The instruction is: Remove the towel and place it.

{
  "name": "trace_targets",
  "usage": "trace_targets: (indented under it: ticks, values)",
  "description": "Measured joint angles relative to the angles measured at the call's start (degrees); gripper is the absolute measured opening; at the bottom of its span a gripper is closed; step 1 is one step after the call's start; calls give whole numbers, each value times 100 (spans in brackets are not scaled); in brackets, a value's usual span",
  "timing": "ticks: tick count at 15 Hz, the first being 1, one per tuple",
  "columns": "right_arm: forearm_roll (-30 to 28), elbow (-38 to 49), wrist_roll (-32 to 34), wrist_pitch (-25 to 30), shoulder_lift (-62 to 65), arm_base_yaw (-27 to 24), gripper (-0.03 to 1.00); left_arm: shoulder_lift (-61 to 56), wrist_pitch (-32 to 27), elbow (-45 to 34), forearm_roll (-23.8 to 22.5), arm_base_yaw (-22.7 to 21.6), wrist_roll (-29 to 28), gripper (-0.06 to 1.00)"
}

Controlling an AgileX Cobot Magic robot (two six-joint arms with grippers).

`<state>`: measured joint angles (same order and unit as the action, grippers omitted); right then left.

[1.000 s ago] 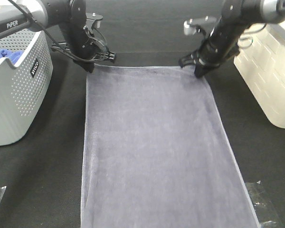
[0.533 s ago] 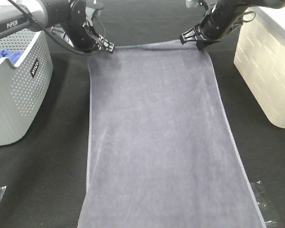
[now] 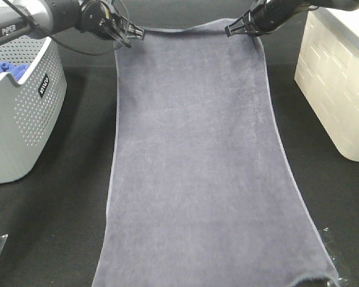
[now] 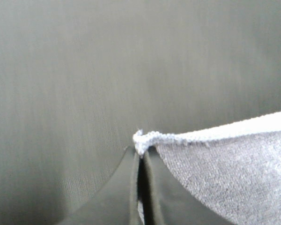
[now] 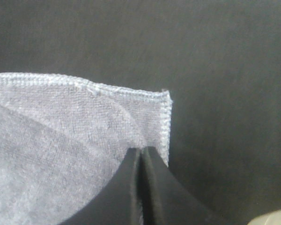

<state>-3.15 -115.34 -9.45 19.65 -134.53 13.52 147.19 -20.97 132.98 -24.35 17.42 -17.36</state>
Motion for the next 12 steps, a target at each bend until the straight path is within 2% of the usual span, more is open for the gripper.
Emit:
trace_targets:
  ticks: [6, 12]
  values:
    - [-321, -6, 0, -773, -86, -11, 0, 160, 1031, 0, -23, -69, 0, 0]
    - [-476, -6, -6, -1071, -900, -11, 0, 814, 922, 0, 63, -97, 0, 0]
